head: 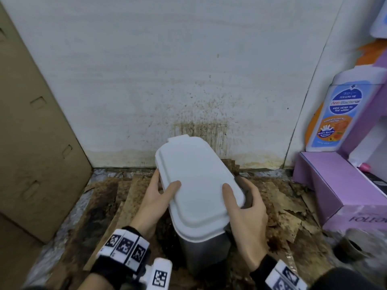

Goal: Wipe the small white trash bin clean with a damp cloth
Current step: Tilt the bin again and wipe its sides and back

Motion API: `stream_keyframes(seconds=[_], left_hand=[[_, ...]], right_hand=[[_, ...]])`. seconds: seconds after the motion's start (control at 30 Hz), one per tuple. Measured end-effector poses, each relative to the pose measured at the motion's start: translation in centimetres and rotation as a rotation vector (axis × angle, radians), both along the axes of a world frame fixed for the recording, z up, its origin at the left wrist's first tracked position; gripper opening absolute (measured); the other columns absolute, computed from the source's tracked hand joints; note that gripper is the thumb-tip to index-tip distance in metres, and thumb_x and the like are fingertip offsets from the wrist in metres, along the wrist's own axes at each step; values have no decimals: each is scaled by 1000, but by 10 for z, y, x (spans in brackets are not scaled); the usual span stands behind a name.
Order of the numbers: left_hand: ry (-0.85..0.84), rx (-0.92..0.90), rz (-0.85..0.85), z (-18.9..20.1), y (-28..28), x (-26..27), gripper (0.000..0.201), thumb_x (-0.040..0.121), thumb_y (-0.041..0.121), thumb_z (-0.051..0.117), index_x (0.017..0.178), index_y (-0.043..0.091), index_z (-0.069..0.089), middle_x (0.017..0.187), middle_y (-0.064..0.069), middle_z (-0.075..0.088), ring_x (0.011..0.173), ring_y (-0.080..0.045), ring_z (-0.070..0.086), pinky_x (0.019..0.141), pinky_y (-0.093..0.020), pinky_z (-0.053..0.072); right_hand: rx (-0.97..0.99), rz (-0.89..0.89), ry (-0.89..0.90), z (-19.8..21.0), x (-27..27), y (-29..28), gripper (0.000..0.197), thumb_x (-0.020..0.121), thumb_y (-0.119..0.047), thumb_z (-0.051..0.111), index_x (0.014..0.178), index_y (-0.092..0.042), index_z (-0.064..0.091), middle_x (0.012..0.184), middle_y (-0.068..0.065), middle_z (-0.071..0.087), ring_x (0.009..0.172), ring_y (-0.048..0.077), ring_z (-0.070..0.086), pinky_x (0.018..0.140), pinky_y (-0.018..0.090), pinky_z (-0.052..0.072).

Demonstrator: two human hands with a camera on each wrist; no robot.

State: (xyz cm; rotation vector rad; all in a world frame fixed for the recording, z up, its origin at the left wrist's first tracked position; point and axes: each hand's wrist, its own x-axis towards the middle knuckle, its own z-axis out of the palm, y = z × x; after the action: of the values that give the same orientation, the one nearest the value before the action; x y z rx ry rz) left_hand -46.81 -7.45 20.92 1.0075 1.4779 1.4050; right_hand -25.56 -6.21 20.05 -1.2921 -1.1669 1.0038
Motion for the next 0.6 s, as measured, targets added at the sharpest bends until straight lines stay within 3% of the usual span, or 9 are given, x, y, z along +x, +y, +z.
stream_keyframes(seconds=[0.1, 0.17, 0.3, 0.47, 0.6], left_hand=[[12, -66, -68, -1, 6, -7, 57, 99, 26, 62, 148, 46, 40, 118, 22, 72, 102, -4, 72, 75, -22, 59], [14, -96, -91, -2, 10, -9, 57, 101, 27, 59, 150, 47, 38, 123, 20, 70, 105, -6, 72, 79, -24, 59], [23, -142, -98, -4, 16, -13, 59, 101, 35, 58, 154, 45, 32, 128, 22, 62, 103, -2, 71, 79, -23, 58], [67, -160, -114, -5, 16, -11, 63, 97, 49, 59, 153, 52, 30, 138, 22, 58, 110, 0, 68, 88, -28, 56], [135, -178, -65, -5, 12, -8, 79, 95, 58, 58, 161, 38, 19, 143, 7, 57, 117, -11, 64, 92, -33, 55]], right_hand=[[-75, -82, 11, -7, -12, -21, 58, 80, -61, 77, 132, -49, 53, 133, -16, 58, 131, 16, 52, 106, 47, 49], [-109, -92, 34, -10, -21, -31, 66, 75, -66, 79, 132, -55, 47, 134, -15, 53, 132, 17, 49, 106, 49, 49], [-145, -64, -25, -9, -34, -39, 82, 79, -69, 73, 148, -48, 35, 143, -11, 38, 141, 17, 34, 111, 47, 42], [-128, -45, 8, -11, -32, -36, 65, 92, -67, 46, 151, -43, 35, 149, -8, 36, 144, 20, 32, 114, 41, 35], [-109, -30, 1, -15, -27, -29, 45, 106, -53, 37, 150, -46, 37, 146, -7, 42, 141, 20, 37, 115, 47, 37]])
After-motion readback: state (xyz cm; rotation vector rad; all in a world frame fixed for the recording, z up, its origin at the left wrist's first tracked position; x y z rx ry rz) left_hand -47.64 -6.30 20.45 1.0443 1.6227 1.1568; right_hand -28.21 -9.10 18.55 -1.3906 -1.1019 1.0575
